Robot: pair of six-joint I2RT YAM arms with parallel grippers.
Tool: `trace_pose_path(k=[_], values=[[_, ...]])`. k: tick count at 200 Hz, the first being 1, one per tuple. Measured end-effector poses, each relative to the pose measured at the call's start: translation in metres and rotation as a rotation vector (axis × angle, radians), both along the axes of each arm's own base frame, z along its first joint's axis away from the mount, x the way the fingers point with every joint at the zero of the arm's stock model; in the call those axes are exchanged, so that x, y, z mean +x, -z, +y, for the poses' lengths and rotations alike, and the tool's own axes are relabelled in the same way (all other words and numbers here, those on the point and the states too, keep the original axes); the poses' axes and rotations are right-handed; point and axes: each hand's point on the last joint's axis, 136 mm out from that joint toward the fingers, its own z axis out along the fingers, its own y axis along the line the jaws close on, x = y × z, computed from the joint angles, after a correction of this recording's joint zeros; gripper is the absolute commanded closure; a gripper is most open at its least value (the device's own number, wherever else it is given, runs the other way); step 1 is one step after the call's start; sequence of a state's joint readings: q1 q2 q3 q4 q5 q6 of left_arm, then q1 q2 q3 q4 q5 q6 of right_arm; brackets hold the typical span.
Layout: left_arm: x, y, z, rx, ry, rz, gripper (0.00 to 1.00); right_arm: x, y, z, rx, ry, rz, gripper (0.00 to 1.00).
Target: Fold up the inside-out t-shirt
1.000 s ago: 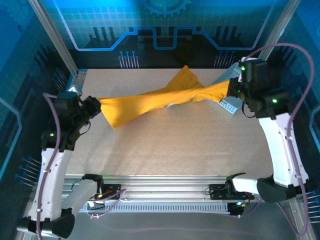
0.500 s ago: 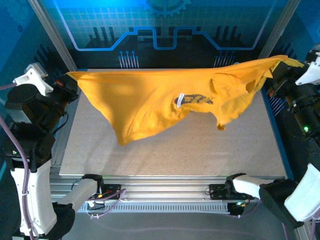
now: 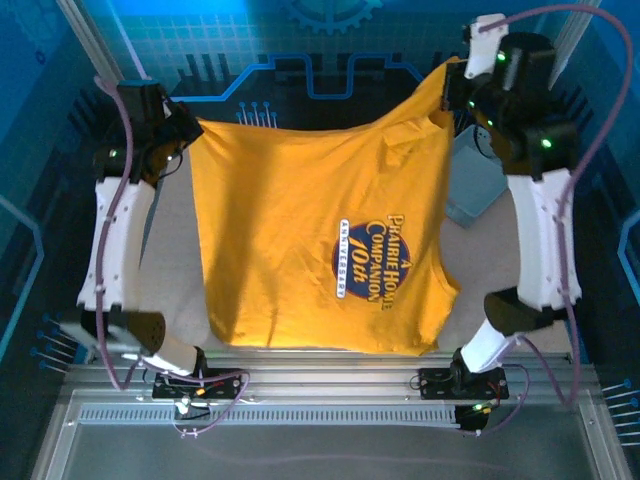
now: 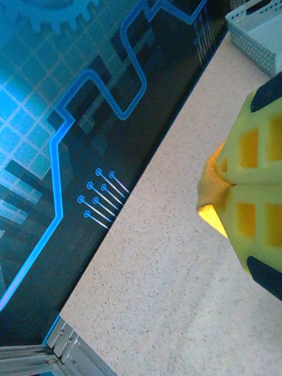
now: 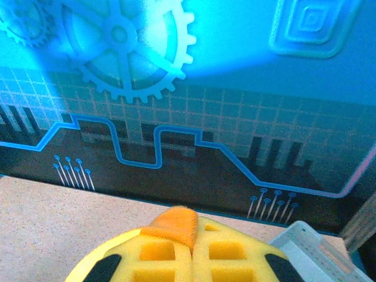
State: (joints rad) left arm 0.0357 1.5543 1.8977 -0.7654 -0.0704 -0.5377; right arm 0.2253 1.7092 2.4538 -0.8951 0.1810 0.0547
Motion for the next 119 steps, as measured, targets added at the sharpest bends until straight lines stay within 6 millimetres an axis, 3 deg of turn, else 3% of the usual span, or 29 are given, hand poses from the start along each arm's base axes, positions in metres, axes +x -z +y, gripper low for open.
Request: trace_pose_path(k=[29, 43, 64, 84, 103, 119], values=[[0.041, 0.008, 0.014, -0.022, 0.004, 0.007, 1.0, 0.05, 0.014, 0.01, 0.008, -0.029, 0.004, 1.0], [0.062, -0.007, 0.024, -0.041, 0.013, -0.045, 1.0, 0.068, 0.005, 0.013, 0.033, -0.051, -0.05, 1.0], [0.08, -0.039, 0.041, -0.065, 0.018, -0.14, 1.0, 0.075, -0.011, 0.012, 0.083, -0.082, -0.111, 1.0], [0.081, -0.076, 0.051, -0.068, 0.033, -0.243, 1.0, 0.072, -0.037, 0.008, 0.137, -0.112, -0.195, 1.0], [0.069, -0.117, 0.057, -0.082, 0.056, -0.357, 1.0, 0.067, -0.066, 0.002, 0.199, -0.148, -0.29, 1.0], [0.057, -0.139, 0.059, -0.079, 0.07, -0.415, 1.0, 0.063, -0.079, -0.002, 0.231, -0.167, -0.333, 1.0]])
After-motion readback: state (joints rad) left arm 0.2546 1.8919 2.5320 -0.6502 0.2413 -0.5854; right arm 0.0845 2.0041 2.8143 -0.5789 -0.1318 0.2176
